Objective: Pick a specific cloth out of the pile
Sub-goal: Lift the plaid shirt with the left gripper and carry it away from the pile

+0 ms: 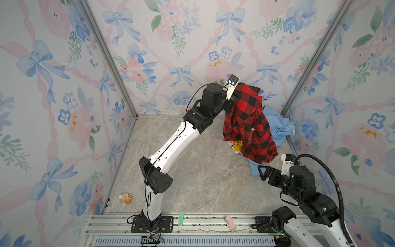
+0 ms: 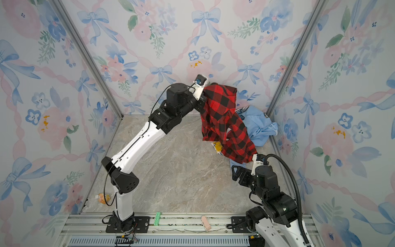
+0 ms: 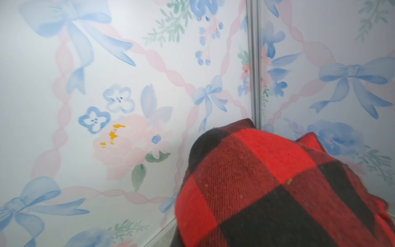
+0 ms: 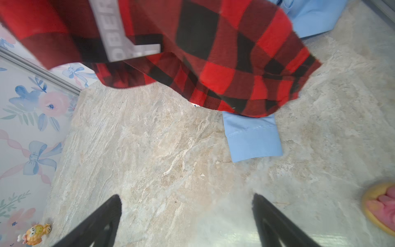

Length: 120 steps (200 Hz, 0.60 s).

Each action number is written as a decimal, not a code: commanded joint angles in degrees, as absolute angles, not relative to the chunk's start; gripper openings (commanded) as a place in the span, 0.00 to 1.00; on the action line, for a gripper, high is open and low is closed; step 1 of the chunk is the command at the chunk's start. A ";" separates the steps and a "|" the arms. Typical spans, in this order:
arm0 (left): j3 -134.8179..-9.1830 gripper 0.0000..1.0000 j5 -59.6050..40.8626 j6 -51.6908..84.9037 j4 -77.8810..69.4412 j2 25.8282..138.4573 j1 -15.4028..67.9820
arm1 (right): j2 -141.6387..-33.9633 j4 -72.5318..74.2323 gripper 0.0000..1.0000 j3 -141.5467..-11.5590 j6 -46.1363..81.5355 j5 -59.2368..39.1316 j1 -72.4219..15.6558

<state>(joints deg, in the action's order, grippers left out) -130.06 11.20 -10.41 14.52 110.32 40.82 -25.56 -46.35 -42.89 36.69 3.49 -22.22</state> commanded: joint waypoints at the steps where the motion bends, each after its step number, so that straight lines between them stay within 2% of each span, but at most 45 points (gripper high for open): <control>1: -125.22 0.00 21.15 -7.49 -3.37 101.95 34.76 | -25.07 -45.20 0.97 -41.73 38.22 3.89 -22.48; 20: -116.21 0.00 23.38 -1.08 -11.92 94.41 27.94 | -25.13 -44.65 0.97 -41.27 38.58 3.61 -22.50; 40: -111.81 0.00 26.11 1.49 -11.58 89.60 20.51 | -25.39 -44.23 0.97 -40.84 38.58 3.52 -22.47; 71: -104.91 0.00 18.47 4.01 -4.98 86.32 9.74 | -26.47 -42.01 0.97 -40.12 39.06 2.48 -22.50; 120: -87.23 0.00 4.77 5.64 -6.06 85.04 7.02 | -28.04 -39.97 0.97 -39.63 39.99 1.32 -22.83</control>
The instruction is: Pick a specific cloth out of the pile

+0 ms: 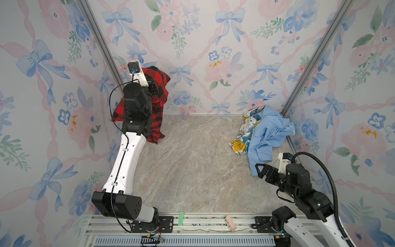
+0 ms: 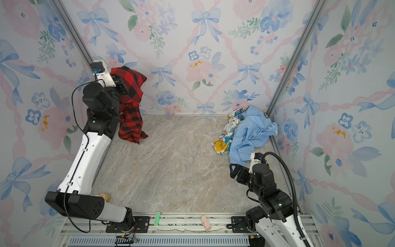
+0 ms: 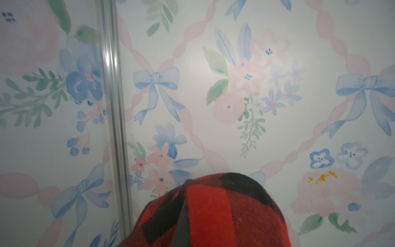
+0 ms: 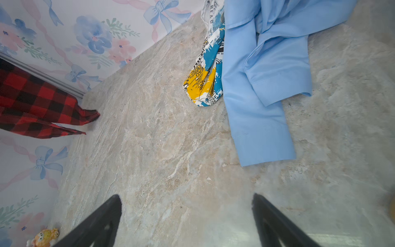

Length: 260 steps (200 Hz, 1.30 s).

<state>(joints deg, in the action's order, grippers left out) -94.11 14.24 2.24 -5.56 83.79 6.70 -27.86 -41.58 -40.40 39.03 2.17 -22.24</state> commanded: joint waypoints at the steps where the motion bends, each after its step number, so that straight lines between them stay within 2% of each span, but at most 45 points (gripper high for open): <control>1: -86.90 0.00 4.50 5.85 -6.06 85.06 6.98 | -28.04 -39.98 0.97 -39.63 39.99 1.32 -22.84; 40: -78.11 0.00 1.18 10.90 -7.61 85.42 8.84 | -27.94 -40.08 0.97 -39.38 39.90 1.58 -22.85; 81: -75.77 0.00 -1.76 17.47 -9.44 85.78 8.51 | -28.78 -38.79 0.97 -38.77 39.90 1.26 -22.81; 115: -75.19 0.00 7.83 19.95 -5.47 88.59 4.82 | -28.66 -38.31 0.97 -38.00 40.27 0.62 -22.93; 140: -75.26 0.00 10.52 18.84 -2.58 93.39 1.77 | -27.91 -39.43 0.97 -38.22 39.71 1.13 -22.93; 175: -79.63 0.00 8.06 14.94 3.50 103.92 -0.22 | -27.25 -40.32 0.97 -38.42 39.64 1.36 -22.94; 213: -88.69 0.00 15.20 11.50 16.23 114.16 0.29 | -26.30 -42.06 0.97 -38.94 39.58 2.03 -22.92; 226: -88.07 0.08 16.43 11.42 16.48 113.67 0.58 | -25.85 -42.60 0.97 -38.94 39.32 2.69 -22.94; 260: -85.03 0.47 16.09 9.44 16.34 106.01 1.54 | -27.43 -41.40 0.97 -38.81 38.30 1.59 -22.92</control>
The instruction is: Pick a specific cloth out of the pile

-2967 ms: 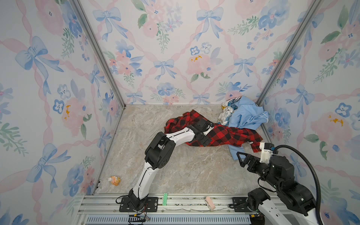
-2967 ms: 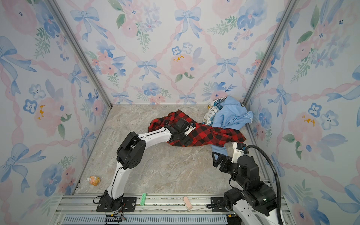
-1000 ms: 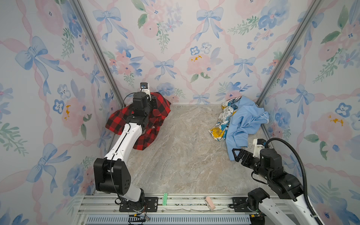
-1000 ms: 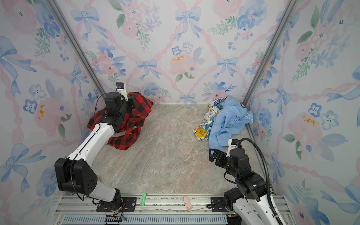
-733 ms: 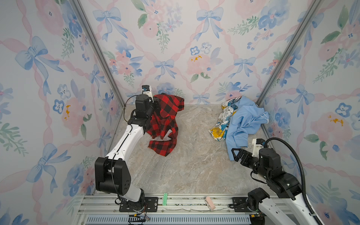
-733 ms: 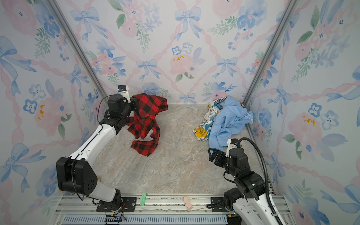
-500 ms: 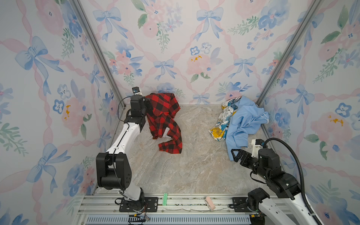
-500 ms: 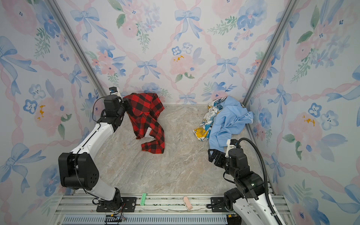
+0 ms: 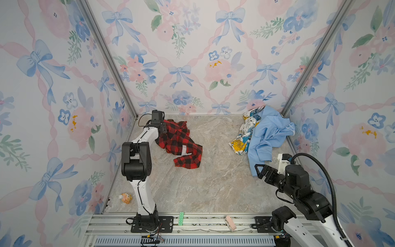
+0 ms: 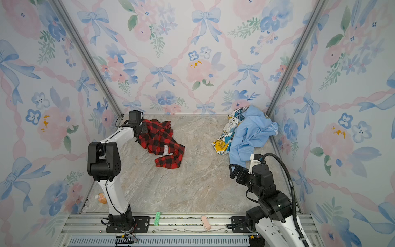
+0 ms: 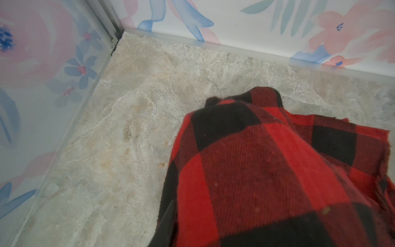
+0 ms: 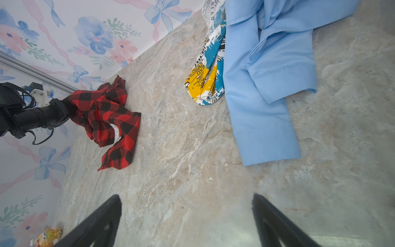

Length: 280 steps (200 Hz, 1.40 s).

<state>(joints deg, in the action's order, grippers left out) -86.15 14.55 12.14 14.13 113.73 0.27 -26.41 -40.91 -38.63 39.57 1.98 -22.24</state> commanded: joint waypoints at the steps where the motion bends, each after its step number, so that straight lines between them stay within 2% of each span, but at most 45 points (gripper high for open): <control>1: -84.79 0.49 16.31 9.12 16.35 105.56 1.65 | -27.52 -41.22 0.97 -38.74 38.22 1.41 -22.93; 30: -77.00 0.97 23.21 -1.57 16.68 94.66 8.32 | -32.89 -35.17 0.97 -37.98 36.23 -3.55 -24.12; 50: -69.48 0.98 20.31 -5.82 18.17 87.67 15.54 | -39.01 -31.20 0.97 -39.02 34.15 -4.15 -27.33; 66: -65.14 0.98 12.59 -5.98 20.91 84.62 20.42 | -44.21 -28.99 0.97 -41.24 33.08 -2.89 -31.09; 90: -61.17 0.98 0.20 -4.62 23.90 84.66 23.45 | -50.56 -24.87 0.97 -44.25 30.80 -2.54 -37.01; 105: -59.61 0.98 -2.46 -3.94 23.91 86.21 25.10 | -54.10 -22.52 0.97 -45.90 29.13 -3.74 -40.66; 124: -59.07 0.97 -1.17 -4.10 23.90 89.18 28.74 | -57.18 -20.52 0.97 -46.64 29.42 -2.37 -44.69; 154: -60.90 0.85 0.87 -3.84 24.79 96.20 31.32 | -57.53 -15.00 0.97 -42.74 33.80 -1.59 -47.02; 195: -62.60 0.84 4.80 -2.02 25.81 102.57 34.07 | -54.96 -18.21 0.97 -40.95 34.21 1.00 -47.24; 211: -63.96 0.77 6.89 -0.99 25.76 105.19 34.08 | -53.93 -20.28 0.97 -41.46 33.23 2.08 -46.94; 225: -65.59 0.62 8.25 -0.21 25.82 107.34 34.05 | -53.20 -21.29 0.97 -41.89 32.81 2.21 -46.57; 249: -67.13 0.19 8.49 0.84 25.84 106.94 33.84 | -51.82 -22.09 0.97 -41.79 33.08 2.61 -46.39; 261: -67.88 0.03 8.47 1.24 25.84 105.14 33.50 | -51.13 -22.06 0.97 -41.25 33.49 2.72 -46.28; 264: -68.05 0.00 8.38 1.35 25.78 104.58 33.35 | -51.01 -21.98 0.97 -41.10 33.63 2.80 -46.26; 280: -69.75 0.00 7.64 1.34 25.84 100.91 32.18 | -50.45 -21.89 0.97 -40.36 34.03 2.90 -46.23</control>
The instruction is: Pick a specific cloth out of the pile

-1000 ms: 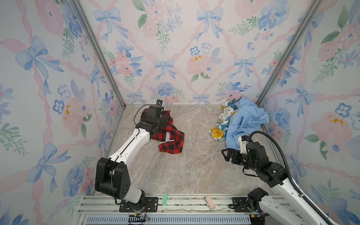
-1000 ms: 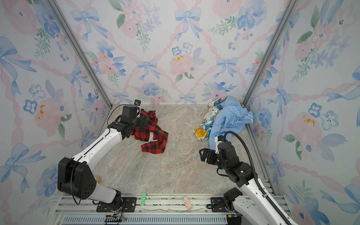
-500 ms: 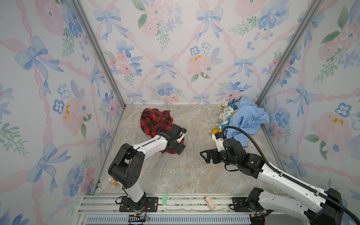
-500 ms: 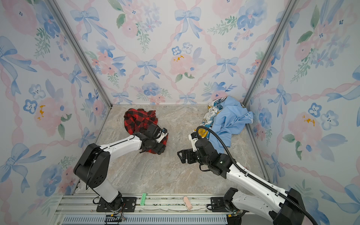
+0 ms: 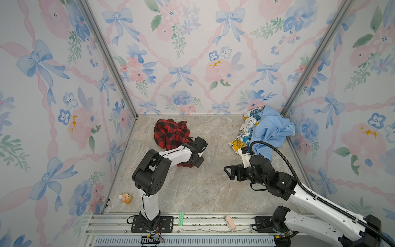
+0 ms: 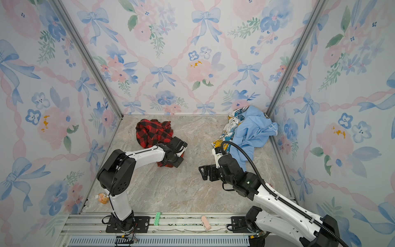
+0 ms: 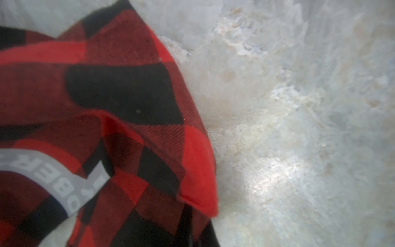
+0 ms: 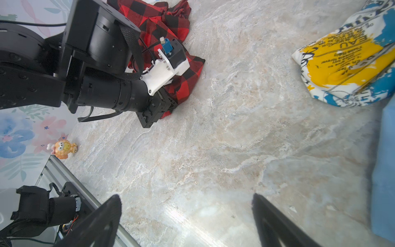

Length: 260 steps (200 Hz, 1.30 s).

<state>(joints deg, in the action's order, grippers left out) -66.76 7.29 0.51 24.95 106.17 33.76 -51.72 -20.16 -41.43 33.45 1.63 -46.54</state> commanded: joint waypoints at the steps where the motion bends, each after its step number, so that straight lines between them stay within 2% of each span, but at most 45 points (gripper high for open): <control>1: -69.90 0.00 7.60 1.33 25.84 100.68 32.09 | -50.41 -21.89 0.97 -40.31 34.07 2.90 -46.23; 56: -81.37 0.00 -5.06 4.65 25.68 92.59 21.30 | -50.21 -22.31 0.97 -40.76 34.35 2.81 -46.20; 93: -89.85 0.00 2.00 4.33 25.66 94.52 14.58 | -50.27 -22.43 0.97 -40.95 34.90 2.47 -46.40; 141: -96.43 0.00 5.67 6.32 25.21 104.82 4.43 | -48.92 -24.06 0.97 -40.88 35.24 3.32 -46.49; 181: -99.32 0.00 10.02 4.49 24.34 115.51 3.16 | -47.37 -27.08 0.97 -41.40 35.42 4.51 -46.59; 210: -96.44 0.00 12.47 5.39 23.88 118.62 3.16 | -45.55 -28.40 0.97 -41.08 35.42 6.12 -46.59; 260: -94.38 0.00 9.99 5.65 23.18 123.70 3.01 | -47.65 -29.12 0.97 -43.04 35.42 5.44 -46.64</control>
<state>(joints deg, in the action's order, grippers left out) -95.39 11.16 4.99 23.11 120.40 3.01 -46.57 -26.85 -41.23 35.11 4.82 -46.52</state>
